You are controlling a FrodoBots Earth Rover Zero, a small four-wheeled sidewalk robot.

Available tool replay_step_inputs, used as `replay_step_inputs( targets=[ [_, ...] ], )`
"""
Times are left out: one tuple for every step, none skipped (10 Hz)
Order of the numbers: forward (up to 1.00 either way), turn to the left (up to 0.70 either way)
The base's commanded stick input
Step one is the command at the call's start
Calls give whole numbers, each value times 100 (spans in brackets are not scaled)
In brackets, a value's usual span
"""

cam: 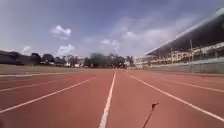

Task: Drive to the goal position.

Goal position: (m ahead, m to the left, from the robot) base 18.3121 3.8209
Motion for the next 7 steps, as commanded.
replay_step_inputs(
  targets=[
    [70,0],
    [70,0],
    [70,0],
    [70,0],
    [70,-3],
    [70,-17],
    [70,-32]
  ],
)
